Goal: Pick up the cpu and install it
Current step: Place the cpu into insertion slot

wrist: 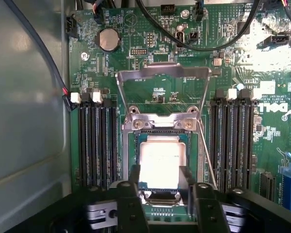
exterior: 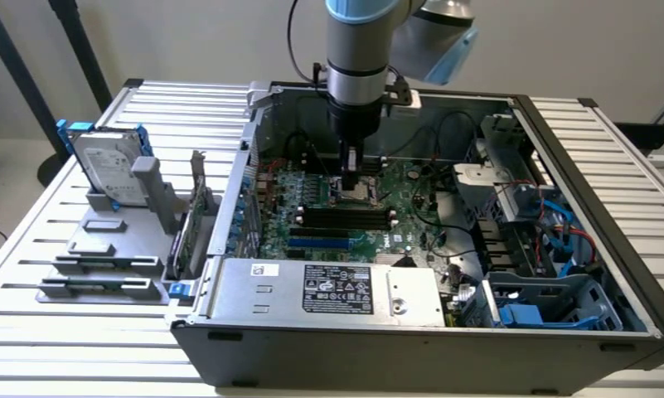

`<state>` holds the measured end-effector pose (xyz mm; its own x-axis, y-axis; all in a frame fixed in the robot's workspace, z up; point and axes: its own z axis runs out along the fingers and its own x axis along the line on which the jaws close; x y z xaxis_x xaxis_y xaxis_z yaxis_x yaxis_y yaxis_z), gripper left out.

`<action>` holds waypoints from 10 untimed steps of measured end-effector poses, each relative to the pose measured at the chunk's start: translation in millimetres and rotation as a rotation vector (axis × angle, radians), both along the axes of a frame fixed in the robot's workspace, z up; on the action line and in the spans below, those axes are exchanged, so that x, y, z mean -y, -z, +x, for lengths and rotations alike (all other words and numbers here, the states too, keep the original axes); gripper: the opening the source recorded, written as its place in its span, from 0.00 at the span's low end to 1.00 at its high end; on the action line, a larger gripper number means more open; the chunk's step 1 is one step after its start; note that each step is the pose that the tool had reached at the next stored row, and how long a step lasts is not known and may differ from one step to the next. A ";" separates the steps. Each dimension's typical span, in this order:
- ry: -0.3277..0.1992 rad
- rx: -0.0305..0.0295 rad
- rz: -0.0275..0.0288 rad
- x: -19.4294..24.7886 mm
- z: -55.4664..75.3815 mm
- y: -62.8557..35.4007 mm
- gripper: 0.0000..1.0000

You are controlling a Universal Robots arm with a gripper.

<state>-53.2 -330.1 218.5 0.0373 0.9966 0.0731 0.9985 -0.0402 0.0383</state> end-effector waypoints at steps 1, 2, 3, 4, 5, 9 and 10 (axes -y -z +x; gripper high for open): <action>0.000 -0.0010 0.0011 0.0 -1.8 -0.1 0.36; 0.000 -0.0020 0.0021 0.0 -3.8 -0.3 0.30; 0.001 -0.0032 0.0031 0.0 -6.1 -0.5 0.30; 0.001 -0.0045 0.0042 0.0 -8.5 -0.7 0.24; 0.001 -0.0058 0.0054 0.0 -10.8 -0.9 0.18; 0.001 -0.0115 0.0103 0.0 -20.3 -2.1 0.11; 0.001 -0.0131 0.0113 0.0 -22.5 -2.5 0.11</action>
